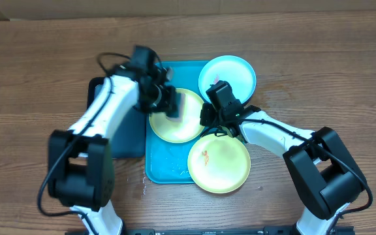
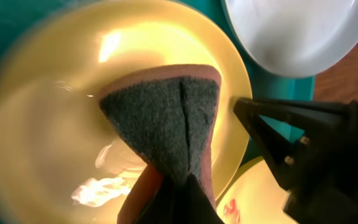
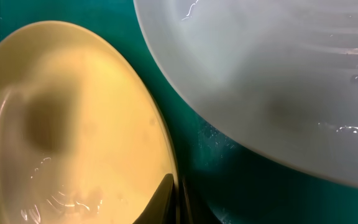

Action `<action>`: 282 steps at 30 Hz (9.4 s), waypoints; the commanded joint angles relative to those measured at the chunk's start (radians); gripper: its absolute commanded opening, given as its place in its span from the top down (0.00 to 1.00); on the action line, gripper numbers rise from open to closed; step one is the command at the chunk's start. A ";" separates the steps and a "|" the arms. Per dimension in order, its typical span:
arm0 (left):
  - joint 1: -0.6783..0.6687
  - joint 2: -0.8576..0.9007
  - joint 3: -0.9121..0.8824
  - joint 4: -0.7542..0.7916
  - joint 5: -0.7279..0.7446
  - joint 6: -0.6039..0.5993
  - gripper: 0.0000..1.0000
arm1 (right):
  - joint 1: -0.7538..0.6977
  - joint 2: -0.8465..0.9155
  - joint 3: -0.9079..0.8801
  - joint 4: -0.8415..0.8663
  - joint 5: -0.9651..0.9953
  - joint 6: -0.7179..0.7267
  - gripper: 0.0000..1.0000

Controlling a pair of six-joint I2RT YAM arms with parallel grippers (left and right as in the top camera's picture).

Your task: Clean dirty plates on tray and stack at the side

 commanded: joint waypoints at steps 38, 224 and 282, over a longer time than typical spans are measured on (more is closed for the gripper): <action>0.226 -0.164 -0.041 -0.143 -0.439 -0.119 0.12 | 0.006 0.005 -0.004 0.013 -0.006 0.004 0.89; 0.456 -0.527 0.202 -0.274 -0.367 -0.272 0.00 | 0.346 0.207 0.638 0.563 0.792 -1.075 0.96; 0.456 -0.527 0.202 -0.274 -0.367 -0.272 0.00 | -0.880 -0.143 0.329 -0.864 0.032 -0.115 0.96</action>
